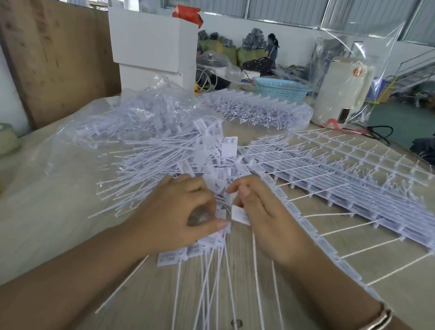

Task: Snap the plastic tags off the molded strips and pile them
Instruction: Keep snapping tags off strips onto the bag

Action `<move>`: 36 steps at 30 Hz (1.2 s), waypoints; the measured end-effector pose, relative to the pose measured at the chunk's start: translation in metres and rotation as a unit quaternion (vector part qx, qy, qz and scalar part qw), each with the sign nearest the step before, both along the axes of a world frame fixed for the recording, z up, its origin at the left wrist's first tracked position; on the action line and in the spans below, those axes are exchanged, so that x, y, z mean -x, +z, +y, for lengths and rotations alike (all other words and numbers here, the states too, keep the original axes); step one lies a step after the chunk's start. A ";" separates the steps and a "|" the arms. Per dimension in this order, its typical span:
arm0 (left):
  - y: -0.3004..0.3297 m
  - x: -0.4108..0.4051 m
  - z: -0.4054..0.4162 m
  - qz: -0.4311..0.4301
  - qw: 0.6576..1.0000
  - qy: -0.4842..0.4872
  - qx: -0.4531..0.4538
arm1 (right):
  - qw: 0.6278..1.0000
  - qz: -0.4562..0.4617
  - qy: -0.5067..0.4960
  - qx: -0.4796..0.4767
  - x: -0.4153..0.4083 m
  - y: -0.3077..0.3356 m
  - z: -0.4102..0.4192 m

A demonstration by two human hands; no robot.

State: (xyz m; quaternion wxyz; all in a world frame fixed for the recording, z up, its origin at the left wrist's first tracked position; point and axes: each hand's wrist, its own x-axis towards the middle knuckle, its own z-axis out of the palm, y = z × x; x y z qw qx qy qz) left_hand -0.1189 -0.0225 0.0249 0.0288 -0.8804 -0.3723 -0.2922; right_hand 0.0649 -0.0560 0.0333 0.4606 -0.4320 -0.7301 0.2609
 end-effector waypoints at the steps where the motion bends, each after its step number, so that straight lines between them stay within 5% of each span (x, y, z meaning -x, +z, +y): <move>1: 0.001 0.000 -0.001 -0.011 1.000 0.009 -0.007 | 1.000 -0.021 -0.012 -0.017 0.003 0.000 -0.002; 5: 0.006 -0.011 -0.010 -0.198 0.972 -0.092 0.086 | 0.996 -0.051 -0.061 -0.035 0.014 0.005 -0.007; 10: 0.001 -0.021 -0.020 -0.249 0.946 -0.107 0.177 | 0.998 0.064 -0.013 0.024 0.018 0.012 -0.008; 13: 0.005 -0.011 -0.014 -0.336 0.901 -0.086 0.260 | 0.998 0.005 -0.011 0.064 -0.001 0.015 -0.005; 16: 0.001 -0.008 -0.011 -0.329 0.903 -0.074 0.266 | 0.991 -0.030 0.058 0.118 -0.004 0.013 -0.010; 23: 0.005 -0.009 -0.016 -0.294 0.909 -0.132 0.263 | 0.974 0.107 0.118 0.163 0.009 0.007 -0.011; 28: 0.007 -0.012 -0.021 -0.317 0.904 -0.171 0.228 | 0.914 0.274 0.166 0.249 0.012 0.000 -0.011; 36: 0.004 -0.016 -0.023 -0.350 0.907 -0.155 0.176 | 0.854 0.371 0.217 0.294 0.016 -0.003 -0.009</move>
